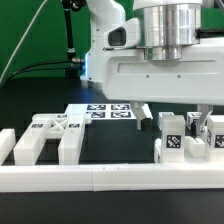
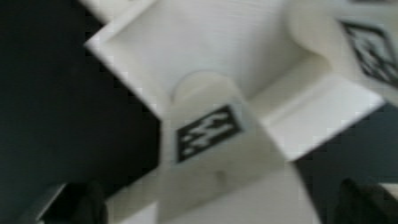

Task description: Assemble chair

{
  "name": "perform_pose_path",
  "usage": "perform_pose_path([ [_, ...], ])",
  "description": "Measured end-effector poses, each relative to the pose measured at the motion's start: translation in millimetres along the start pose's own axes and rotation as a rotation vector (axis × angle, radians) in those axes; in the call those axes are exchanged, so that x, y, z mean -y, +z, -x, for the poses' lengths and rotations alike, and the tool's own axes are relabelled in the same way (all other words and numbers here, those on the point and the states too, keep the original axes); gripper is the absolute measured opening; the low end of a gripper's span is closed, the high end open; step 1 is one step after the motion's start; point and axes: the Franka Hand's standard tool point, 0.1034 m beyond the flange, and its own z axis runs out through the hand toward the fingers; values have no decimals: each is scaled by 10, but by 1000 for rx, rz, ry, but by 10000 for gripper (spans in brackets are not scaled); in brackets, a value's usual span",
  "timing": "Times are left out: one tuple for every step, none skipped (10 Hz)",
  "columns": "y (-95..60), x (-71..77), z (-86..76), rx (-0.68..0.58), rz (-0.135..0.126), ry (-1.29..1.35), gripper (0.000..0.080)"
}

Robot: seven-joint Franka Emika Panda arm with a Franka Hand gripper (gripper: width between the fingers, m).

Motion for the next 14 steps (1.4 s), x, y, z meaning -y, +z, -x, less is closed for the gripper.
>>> perform_pose_path([
  [0,-32,-8,4,2,-41,649],
  [2,-31,-7,4,2,-39,649],
  [3,-32,-7,4,2,-33,649],
  [4,-33,-7,4,3,-13,529],
  [5,-33,-7,4,3,-13,390],
  [6,-33,-5,4,2,55,284],
  [7,-33,-5,4,2,114,284],
  [7,-33,-5,4,3,194,285],
  [-8,-20,-21,2,1,313,285],
  [-6,-13,-18,1,0,440,285],
  [4,-27,-9,1,5,643,285],
  [10,-41,-5,10,-6,845,285],
  [11,-41,8,33,-26,1061,285],
  [12,-42,12,47,-32,1169,285],
])
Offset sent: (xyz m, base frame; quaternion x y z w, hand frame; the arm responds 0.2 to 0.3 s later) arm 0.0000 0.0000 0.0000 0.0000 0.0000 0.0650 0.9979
